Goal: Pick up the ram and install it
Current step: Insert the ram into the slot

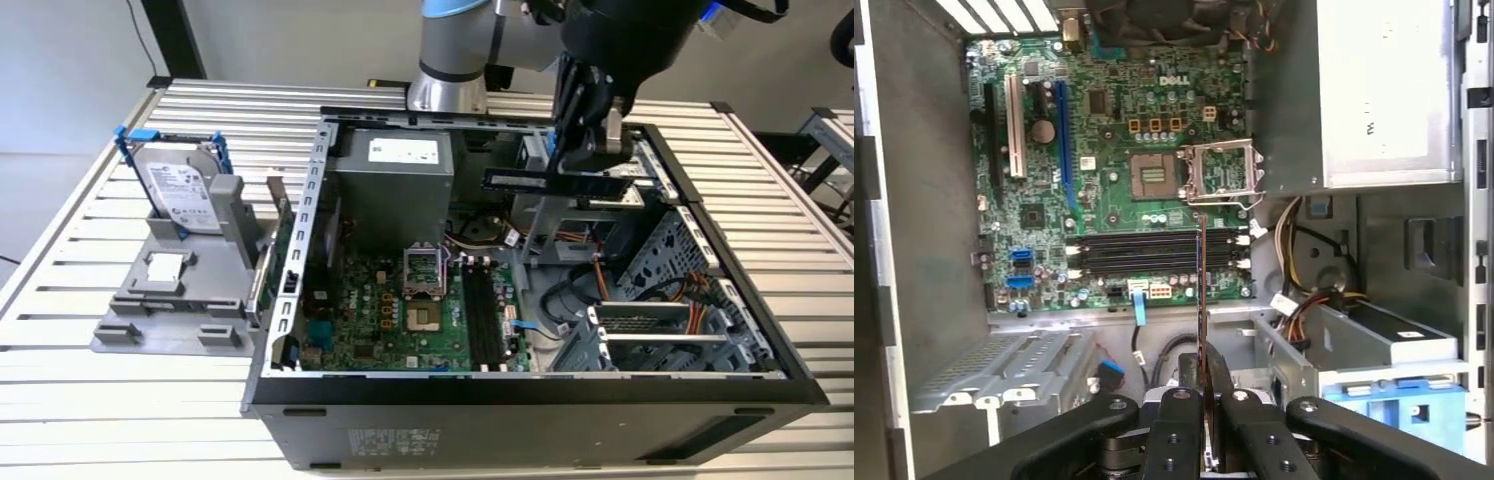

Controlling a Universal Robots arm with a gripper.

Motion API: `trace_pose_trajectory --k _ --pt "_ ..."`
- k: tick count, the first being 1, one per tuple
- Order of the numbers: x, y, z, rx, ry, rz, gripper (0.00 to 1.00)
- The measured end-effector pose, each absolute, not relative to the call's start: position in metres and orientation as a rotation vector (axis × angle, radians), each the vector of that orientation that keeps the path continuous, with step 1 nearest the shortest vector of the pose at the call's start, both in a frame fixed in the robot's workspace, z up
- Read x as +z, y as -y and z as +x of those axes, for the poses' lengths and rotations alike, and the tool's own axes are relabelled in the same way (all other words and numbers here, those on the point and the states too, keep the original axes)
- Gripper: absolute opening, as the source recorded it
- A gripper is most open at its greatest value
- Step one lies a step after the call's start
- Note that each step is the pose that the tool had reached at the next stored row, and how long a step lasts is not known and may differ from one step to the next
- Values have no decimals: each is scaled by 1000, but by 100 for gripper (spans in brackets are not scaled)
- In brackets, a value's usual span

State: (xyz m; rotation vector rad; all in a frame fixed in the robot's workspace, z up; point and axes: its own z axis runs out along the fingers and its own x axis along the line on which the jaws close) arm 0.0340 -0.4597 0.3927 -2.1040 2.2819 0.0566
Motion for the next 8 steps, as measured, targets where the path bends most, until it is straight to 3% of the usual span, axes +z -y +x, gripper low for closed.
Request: trace_pose_trajectory --k 8 --pt "393 451 34 57 -2282 -2104 0"
